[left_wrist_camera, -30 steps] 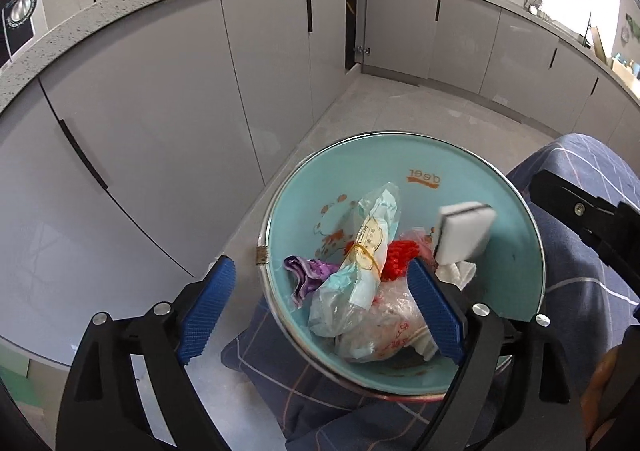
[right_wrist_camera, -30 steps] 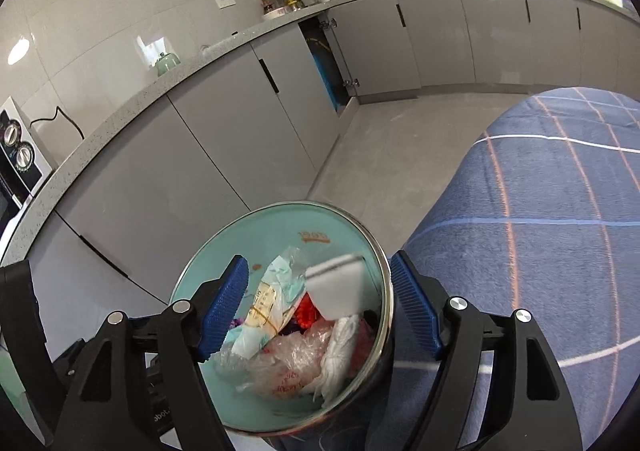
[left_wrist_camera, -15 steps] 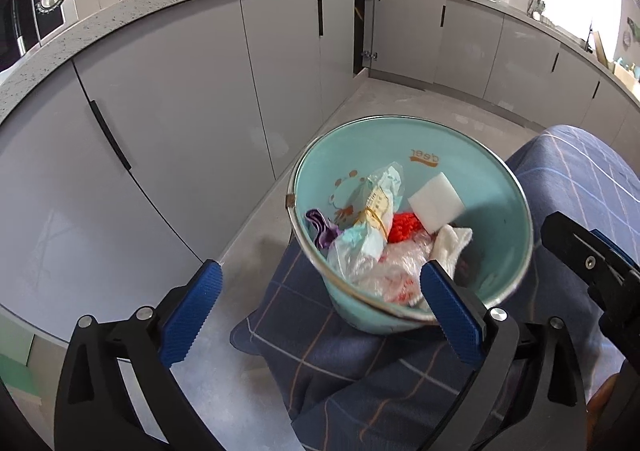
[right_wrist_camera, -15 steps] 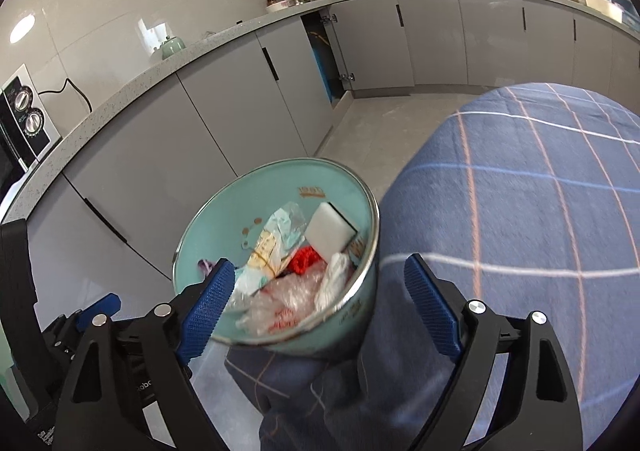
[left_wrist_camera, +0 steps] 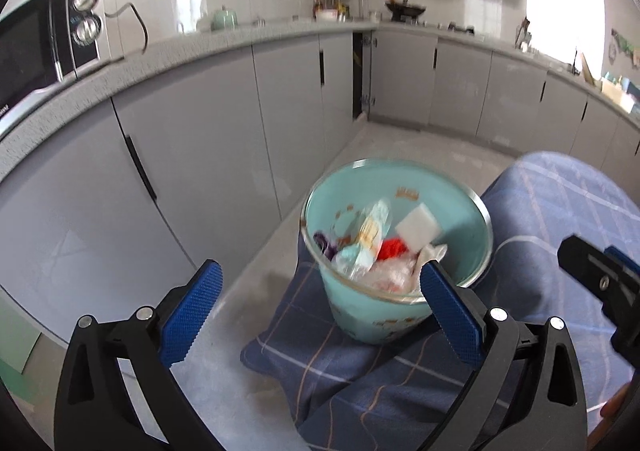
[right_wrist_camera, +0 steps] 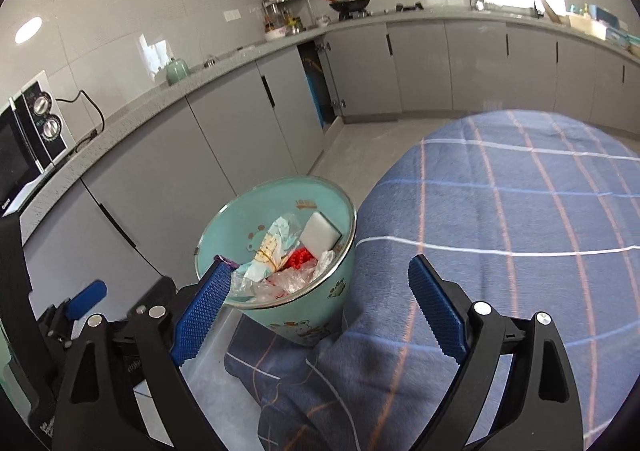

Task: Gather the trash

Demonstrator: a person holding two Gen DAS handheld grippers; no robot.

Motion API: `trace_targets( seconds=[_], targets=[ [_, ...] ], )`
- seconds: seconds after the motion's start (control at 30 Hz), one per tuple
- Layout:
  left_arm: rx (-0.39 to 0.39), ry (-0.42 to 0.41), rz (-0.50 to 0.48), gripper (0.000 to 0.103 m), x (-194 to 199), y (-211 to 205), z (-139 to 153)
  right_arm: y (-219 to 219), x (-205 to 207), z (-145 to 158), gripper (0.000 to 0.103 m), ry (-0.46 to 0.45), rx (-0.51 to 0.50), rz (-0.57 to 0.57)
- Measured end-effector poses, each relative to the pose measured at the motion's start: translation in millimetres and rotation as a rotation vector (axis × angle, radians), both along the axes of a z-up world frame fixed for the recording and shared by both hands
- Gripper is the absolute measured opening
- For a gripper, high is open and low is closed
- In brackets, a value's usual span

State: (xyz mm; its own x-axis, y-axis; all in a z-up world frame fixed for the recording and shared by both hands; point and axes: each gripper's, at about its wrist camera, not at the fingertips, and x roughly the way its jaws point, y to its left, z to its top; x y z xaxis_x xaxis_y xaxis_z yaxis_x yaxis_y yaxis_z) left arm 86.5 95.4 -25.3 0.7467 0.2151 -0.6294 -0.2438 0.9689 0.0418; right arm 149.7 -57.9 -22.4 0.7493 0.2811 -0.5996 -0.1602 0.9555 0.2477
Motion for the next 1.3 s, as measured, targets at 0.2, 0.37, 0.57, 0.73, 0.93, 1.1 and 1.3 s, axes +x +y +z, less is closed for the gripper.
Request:
trace_targets(
  seconds=[0.2,0.37,0.57,0.73,0.93,1.1,1.3],
  targets=[
    [0.045,-0.13,-0.022,0.097,-25.7,-17.6,38.7,-12.1,-29.4,33.3,0.091,-0.107,-0.004,-0.028],
    [0.062,-0.212,-0.04,0.097,-45.7,-26.4,66.3,-21.3,-50.9,60.7,0.091,-0.202,0.015,-0.051],
    [0.058,-0.276,-0.057,0.097,-61.5,-31.0,86.1,-29.9,-71.4,79.8,0.092,-0.276,0.04,-0.078],
    [0.064,-0.305,-0.068,0.097,-68.1,-33.5,92.6,-31.8,-78.6,86.6,0.092,-0.299,0.034,-0.084],
    [0.083,-0.32,-0.071,0.097,-72.8,-37.7,95.5,-37.7,-84.2,86.9,0.092,-0.309,0.039,-0.092],
    [0.085,-0.315,-0.07,0.097,-73.1,-37.7,95.0,-38.5,-86.3,86.7,0.092,-0.312,0.041,-0.099],
    [0.082,-0.314,-0.071,0.097,-72.4,-36.2,94.6,-39.1,-86.9,86.5,0.092,-0.313,0.038,-0.096]
  ],
)
